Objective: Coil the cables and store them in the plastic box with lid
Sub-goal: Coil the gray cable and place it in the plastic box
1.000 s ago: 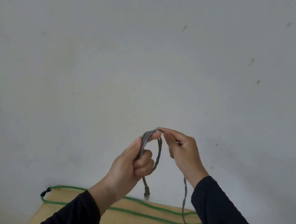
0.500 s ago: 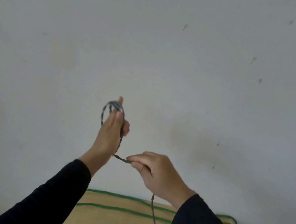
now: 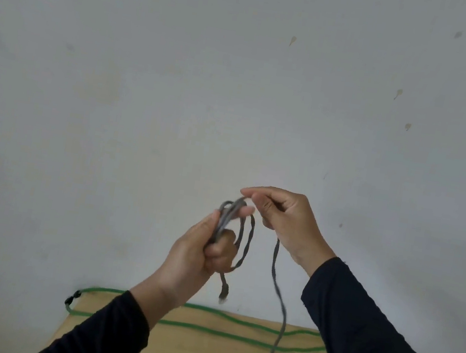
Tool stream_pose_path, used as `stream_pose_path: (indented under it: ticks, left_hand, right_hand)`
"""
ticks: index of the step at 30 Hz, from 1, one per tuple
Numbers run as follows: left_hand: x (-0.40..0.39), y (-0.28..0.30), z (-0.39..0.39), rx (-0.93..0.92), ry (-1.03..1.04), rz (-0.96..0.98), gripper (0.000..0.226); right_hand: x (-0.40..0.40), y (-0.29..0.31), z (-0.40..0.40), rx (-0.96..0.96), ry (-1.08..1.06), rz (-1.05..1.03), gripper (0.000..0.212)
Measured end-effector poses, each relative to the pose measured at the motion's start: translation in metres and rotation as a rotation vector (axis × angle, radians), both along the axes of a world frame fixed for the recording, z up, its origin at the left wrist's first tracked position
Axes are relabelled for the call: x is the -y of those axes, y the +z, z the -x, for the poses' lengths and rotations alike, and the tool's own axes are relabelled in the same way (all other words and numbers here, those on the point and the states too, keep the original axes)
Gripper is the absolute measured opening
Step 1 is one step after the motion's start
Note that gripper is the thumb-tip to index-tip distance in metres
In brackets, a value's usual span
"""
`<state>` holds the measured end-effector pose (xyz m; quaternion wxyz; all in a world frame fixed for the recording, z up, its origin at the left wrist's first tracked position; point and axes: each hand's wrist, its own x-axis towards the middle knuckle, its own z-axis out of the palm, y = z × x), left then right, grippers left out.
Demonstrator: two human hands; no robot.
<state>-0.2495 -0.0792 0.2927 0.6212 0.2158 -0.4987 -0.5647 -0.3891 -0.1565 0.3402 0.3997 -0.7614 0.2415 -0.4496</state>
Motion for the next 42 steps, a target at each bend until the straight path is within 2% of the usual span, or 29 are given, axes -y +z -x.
stream_pose_path:
  ticks: [3, 6, 9, 11, 12, 14, 15, 16, 17, 20, 22, 25, 31, 34, 39, 42]
  left_hand:
    - [0.001, 0.024, -0.006, -0.286, -0.058, 0.040, 0.043]
    - [0.010, 0.048, -0.015, -0.463, 0.011, 0.134, 0.041]
    - [0.024, 0.065, -0.030, -0.532, 0.192, 0.169, 0.039]
    - [0.035, 0.065, -0.042, -0.402, 0.402, 0.134, 0.038]
    - [0.039, 0.061, -0.047, -0.247, 0.531, 0.120, 0.038]
    - [0.042, 0.043, -0.050, 0.185, 0.765, 0.110, 0.039]
    - [0.042, 0.032, -0.048, 0.386, 0.819, 0.120, 0.039]
    - [0.042, 0.019, -0.046, 0.536, 0.819, 0.133, 0.039]
    - [0.038, 0.008, -0.040, 0.607, 0.765, 0.133, 0.040]
    - [0.020, -0.015, -0.021, 0.647, 0.550, 0.133, 0.035]
    - [0.010, -0.021, -0.011, 0.658, 0.458, 0.107, 0.041]
    - [0.005, -0.022, -0.005, 0.495, 0.329, 0.060, 0.042]
    - [0.005, -0.012, -0.001, 0.137, 0.117, -0.074, 0.044]
    - [0.006, -0.009, -0.002, 0.079, 0.080, -0.098, 0.042]
    - [0.004, -0.002, -0.013, 0.070, 0.037, -0.115, 0.044]
    - [0.005, 0.000, -0.018, 0.071, 0.104, -0.114, 0.042]
  right_hand:
    - [0.007, -0.016, 0.000, 0.061, -0.112, -0.103, 0.022]
    - [-0.003, -0.038, -0.011, -0.188, -0.153, -0.032, 0.026]
    - [-0.023, -0.060, -0.023, -0.365, -0.096, 0.062, 0.032]
    - [-0.032, -0.064, -0.023, -0.396, -0.059, 0.092, 0.033]
    - [-0.035, -0.062, -0.023, -0.414, -0.046, 0.116, 0.031]
    - [-0.038, -0.052, -0.021, -0.452, -0.043, 0.201, 0.025]
    - [-0.038, -0.044, -0.020, -0.460, -0.044, 0.257, 0.022]
    - [-0.038, -0.036, -0.019, -0.462, -0.042, 0.307, 0.021]
    - [-0.037, -0.026, -0.017, -0.456, -0.040, 0.341, 0.020]
    - [-0.030, -0.001, -0.008, -0.431, -0.045, 0.335, 0.014]
    - [-0.023, 0.010, -0.001, -0.408, -0.046, 0.244, 0.011]
    - [-0.013, 0.013, 0.007, -0.360, -0.047, 0.156, 0.017]
    - [-0.016, 0.002, 0.002, -0.137, 0.034, 0.102, 0.027]
    - [-0.017, -0.002, 0.001, -0.086, 0.088, 0.073, 0.025]
    - [-0.020, 0.001, 0.004, -0.168, 0.137, 0.042, 0.029]
    - [-0.021, 0.000, 0.003, -0.186, 0.120, 0.076, 0.031]
